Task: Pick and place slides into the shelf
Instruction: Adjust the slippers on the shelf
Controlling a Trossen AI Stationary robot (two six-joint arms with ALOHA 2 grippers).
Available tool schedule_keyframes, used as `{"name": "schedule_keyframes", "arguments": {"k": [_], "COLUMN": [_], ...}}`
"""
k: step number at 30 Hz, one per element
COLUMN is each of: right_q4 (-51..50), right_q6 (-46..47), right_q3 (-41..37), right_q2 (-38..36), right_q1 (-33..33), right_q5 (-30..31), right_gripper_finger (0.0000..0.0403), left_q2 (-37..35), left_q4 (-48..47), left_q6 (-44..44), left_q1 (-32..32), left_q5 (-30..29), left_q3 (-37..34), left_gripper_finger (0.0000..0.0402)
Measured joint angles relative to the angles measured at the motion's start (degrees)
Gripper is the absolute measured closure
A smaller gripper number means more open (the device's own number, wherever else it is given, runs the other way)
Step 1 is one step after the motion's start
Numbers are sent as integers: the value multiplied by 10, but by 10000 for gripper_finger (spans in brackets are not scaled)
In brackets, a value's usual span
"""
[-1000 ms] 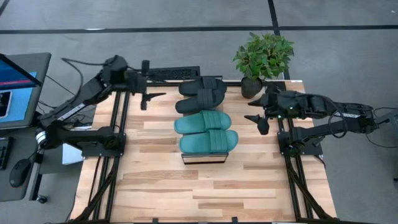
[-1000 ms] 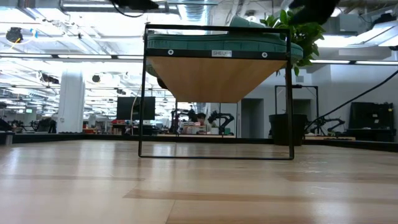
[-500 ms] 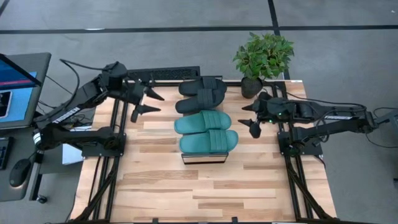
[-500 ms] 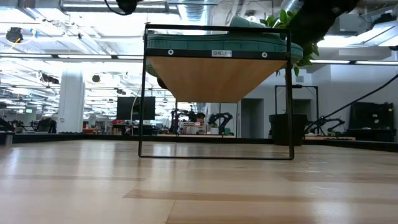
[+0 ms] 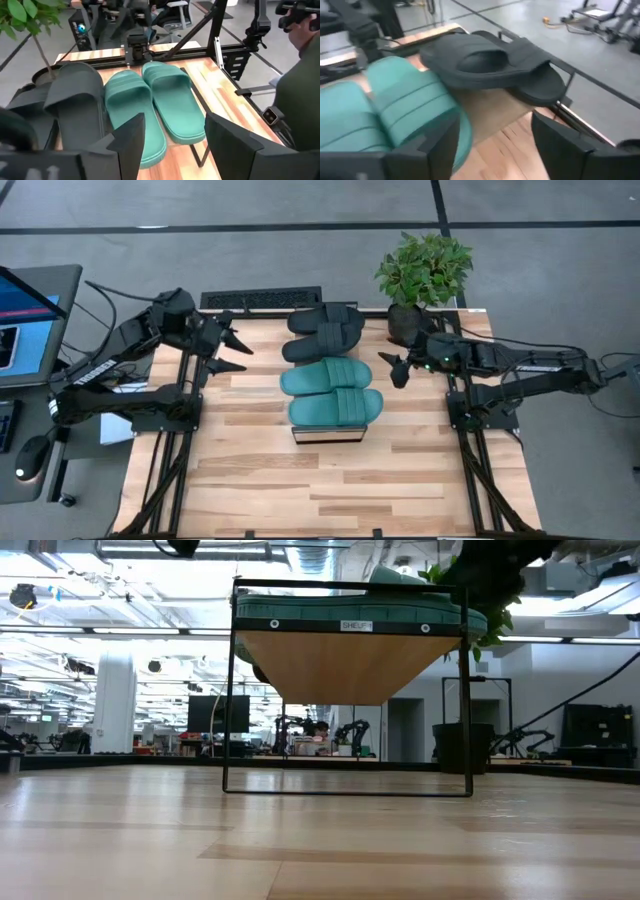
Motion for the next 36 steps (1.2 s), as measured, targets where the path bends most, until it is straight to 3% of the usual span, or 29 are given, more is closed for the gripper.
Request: {"name": "schedule_keyframes", "arguments": {"k": [6,13,17,24,36], "right_q4": [-16,-26,-72,-101,-100], "right_q6": [-5,-87,-109,-152,-200], "right_q3": [0,18,34,35,35], "right_q2": [45,76,75,84,106], "right_q1": [-13,-16,-23,-44,-44], "right_q5": [10,15,10,-60,-62], "right_gripper_finger": [266,391,400,402,403], "left_q2": [-21,-23,-19,-19,-19], "left_q4": [52,69,73,110,140], "left_q6": [-3,0,0,-49,-124], "left_q1": [0,0,0,0,1], "left_q5": [-36,-104,-114,-128,-150], "left_q3": [-36,-44,-44,-95,-186], "left_gripper_finger": [207,207,207,207,207]}}
